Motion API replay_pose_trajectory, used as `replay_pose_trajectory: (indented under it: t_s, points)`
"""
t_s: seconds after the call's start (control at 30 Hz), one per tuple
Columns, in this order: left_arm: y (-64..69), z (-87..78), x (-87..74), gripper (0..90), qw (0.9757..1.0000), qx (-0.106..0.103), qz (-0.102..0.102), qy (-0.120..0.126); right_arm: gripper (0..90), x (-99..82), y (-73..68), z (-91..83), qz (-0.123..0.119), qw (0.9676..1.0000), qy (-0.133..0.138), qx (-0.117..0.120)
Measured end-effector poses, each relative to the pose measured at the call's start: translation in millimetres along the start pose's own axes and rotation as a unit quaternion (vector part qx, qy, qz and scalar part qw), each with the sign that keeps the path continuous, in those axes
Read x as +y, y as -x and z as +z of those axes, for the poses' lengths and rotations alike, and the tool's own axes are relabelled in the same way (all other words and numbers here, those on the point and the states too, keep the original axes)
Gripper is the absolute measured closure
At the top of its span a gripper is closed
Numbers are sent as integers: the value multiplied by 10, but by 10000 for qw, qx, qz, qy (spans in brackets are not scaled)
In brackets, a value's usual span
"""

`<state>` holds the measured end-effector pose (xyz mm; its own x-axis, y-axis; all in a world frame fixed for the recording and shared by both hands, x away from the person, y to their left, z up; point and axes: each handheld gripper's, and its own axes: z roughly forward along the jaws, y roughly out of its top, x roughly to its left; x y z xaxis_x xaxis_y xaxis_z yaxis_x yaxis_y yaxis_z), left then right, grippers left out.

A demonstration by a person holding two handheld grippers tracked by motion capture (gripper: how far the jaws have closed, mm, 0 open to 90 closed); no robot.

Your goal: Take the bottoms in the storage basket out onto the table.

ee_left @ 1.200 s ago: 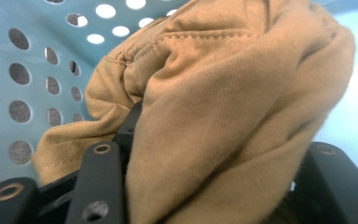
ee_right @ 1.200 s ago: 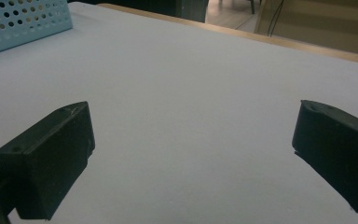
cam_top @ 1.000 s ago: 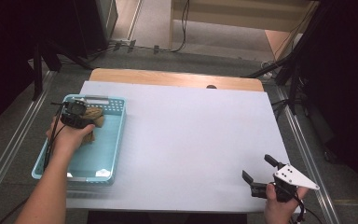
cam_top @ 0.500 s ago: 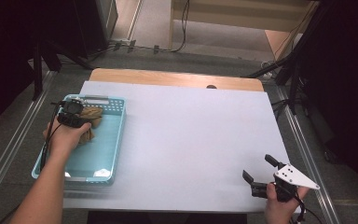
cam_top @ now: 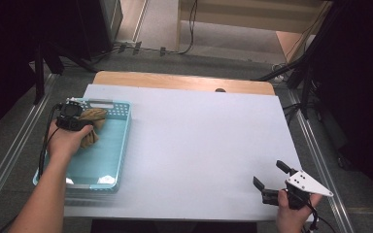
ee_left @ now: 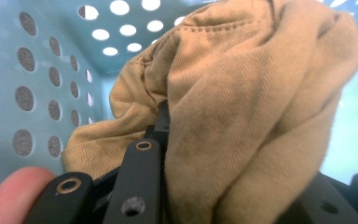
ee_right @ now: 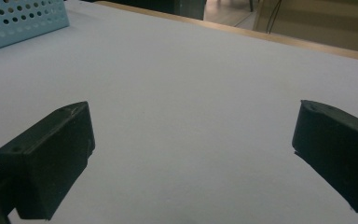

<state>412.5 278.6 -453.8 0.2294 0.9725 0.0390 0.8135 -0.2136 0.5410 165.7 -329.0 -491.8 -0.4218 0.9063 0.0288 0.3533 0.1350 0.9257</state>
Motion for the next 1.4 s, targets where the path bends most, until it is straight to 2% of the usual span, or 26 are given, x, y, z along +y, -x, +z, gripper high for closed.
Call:
replay_pose_trajectory:
  t_s: [0.2, 0.6, 1.4]
  points:
    - [2, -93, -6, 697, 9996, -118, -68, 234, 0, 1, 2, -8, -3, 10000, 18, -5]
    - [-15, -227, -43, 697, 9982, -196, -149, 553, 0, 1, 9, -10, -10, 10000, 29, -9]
    - [-25, -404, -129, 697, 9956, -287, -153, 884, 0, -1, 8, -5, -1, 10000, 33, -36]
